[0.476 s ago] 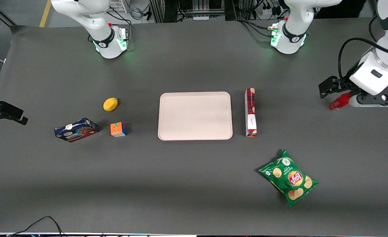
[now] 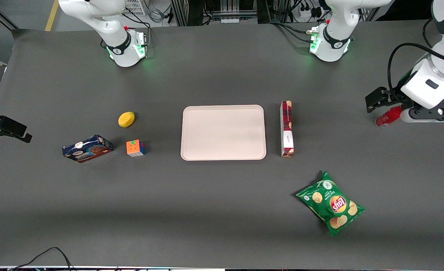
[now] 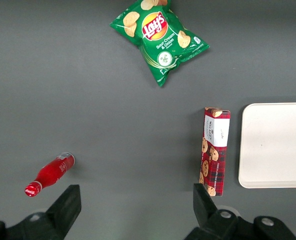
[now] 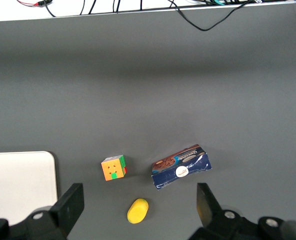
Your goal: Place red cookie box on tray
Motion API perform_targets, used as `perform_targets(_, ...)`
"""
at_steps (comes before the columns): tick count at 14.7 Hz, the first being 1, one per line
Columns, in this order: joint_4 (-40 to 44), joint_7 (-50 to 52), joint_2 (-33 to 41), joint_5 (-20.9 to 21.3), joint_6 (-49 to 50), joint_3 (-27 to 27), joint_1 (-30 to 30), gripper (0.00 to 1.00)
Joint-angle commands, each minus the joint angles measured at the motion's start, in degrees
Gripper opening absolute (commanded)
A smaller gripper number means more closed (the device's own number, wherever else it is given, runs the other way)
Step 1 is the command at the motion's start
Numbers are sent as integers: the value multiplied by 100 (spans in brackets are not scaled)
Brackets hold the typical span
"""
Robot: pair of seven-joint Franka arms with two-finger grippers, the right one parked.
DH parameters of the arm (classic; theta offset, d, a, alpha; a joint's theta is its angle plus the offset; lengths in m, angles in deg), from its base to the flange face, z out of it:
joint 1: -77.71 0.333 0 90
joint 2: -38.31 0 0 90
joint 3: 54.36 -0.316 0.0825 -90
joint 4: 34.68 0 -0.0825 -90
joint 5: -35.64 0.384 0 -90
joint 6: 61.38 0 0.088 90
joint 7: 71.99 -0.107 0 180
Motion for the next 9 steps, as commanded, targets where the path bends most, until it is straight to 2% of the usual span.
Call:
perform_targets(1,181,6,-48,69,186,-12,-42,100)
perform_targets(9,173,-64,-48,69,204,-12,-51,100)
